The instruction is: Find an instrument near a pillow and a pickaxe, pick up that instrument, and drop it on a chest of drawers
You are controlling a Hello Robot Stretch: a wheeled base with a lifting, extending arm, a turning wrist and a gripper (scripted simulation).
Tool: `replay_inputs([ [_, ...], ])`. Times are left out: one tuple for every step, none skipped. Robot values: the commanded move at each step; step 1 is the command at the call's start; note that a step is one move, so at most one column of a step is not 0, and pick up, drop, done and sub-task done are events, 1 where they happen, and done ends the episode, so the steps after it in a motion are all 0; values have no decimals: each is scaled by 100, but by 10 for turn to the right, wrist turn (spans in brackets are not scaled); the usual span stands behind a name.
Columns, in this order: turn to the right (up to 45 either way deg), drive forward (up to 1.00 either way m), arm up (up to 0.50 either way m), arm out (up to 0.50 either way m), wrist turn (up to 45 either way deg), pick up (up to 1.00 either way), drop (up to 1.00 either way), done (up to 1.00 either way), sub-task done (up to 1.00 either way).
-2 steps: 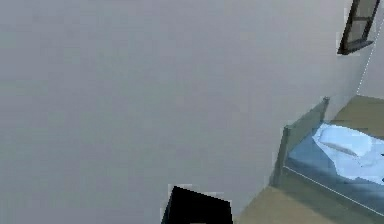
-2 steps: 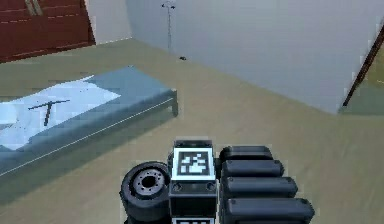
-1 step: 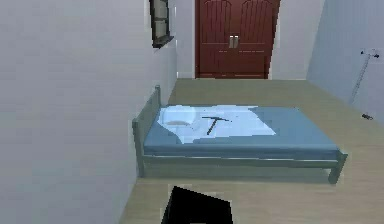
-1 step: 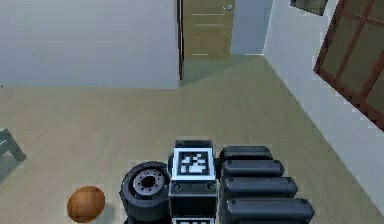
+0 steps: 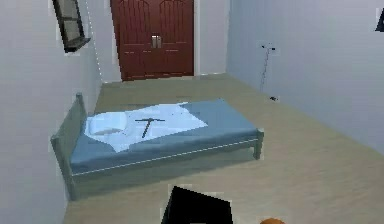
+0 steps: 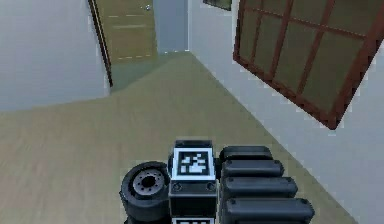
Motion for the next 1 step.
replay_inputs([
  [30,0,0,0,0,0,0,0,0],
])
